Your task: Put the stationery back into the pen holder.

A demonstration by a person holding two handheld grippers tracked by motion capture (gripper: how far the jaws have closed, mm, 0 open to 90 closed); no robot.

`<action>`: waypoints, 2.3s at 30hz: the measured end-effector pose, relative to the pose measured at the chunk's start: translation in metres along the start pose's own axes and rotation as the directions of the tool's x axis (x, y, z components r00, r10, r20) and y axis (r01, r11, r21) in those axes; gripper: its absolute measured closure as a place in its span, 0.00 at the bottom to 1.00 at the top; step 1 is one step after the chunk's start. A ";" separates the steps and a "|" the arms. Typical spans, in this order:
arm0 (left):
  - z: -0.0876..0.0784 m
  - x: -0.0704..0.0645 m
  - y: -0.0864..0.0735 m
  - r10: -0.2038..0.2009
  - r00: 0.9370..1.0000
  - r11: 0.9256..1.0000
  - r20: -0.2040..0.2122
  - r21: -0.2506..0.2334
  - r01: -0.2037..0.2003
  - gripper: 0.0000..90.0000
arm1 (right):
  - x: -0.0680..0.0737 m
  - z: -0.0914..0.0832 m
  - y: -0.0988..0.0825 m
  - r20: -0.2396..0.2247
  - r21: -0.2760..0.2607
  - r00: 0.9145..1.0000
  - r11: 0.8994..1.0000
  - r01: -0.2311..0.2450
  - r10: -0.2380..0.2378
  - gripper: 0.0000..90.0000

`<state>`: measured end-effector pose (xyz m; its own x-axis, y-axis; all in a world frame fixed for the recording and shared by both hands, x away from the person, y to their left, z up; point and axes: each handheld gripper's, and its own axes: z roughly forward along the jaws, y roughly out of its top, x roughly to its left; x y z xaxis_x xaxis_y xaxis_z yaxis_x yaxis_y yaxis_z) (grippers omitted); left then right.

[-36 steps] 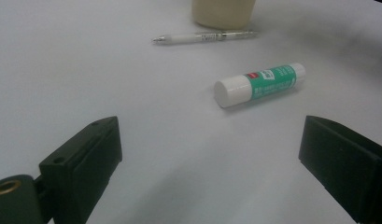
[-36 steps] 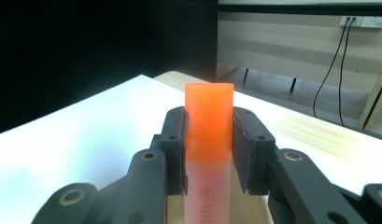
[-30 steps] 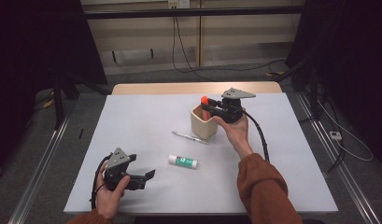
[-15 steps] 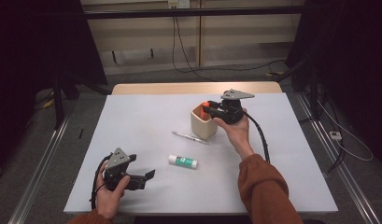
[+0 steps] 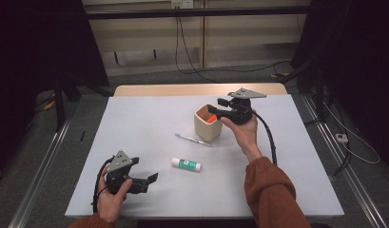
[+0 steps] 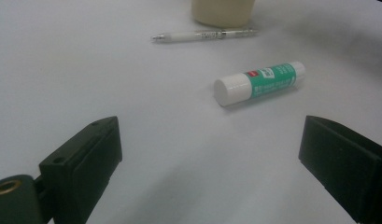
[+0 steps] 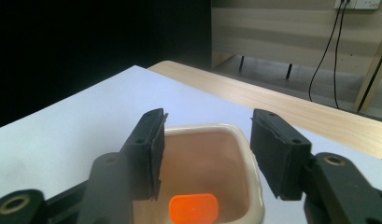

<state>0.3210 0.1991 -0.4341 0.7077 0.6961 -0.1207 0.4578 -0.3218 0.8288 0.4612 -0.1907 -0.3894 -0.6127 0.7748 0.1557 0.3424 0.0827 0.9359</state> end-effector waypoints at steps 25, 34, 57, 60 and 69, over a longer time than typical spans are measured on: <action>0.001 0.001 0.000 -0.005 1.000 1.000 0.001 0.009 0.005 0.07 | 0.005 -0.029 -0.012 -0.033 0.074 0.998 0.996 -0.044 0.047 0.12; 0.001 0.001 0.000 -0.002 1.000 1.000 0.003 0.006 0.002 0.07 | 0.010 -0.037 -0.018 -0.042 0.124 0.998 0.992 -0.035 0.041 0.07; 0.000 0.000 0.000 0.002 1.000 1.000 0.001 0.005 -0.002 0.07 | 0.025 -0.042 -0.038 -0.117 0.237 0.993 0.971 0.002 0.027 0.11; 0.000 0.001 0.000 -0.002 1.000 1.000 -0.002 0.004 0.002 0.07 | 0.029 -0.039 -0.041 -0.146 0.273 0.989 0.962 0.012 0.029 0.10; 0.000 0.000 0.000 0.001 1.000 1.000 -0.001 0.005 -0.001 0.07 | 0.037 -0.034 -0.044 -0.162 0.304 0.986 0.952 0.019 0.032 0.07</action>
<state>0.3213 0.1994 -0.4340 0.7077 0.6963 -0.1197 0.4600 -0.3255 0.8261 0.3992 -0.1868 -0.4139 -0.7089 0.6650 0.2352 0.5312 0.2839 0.7982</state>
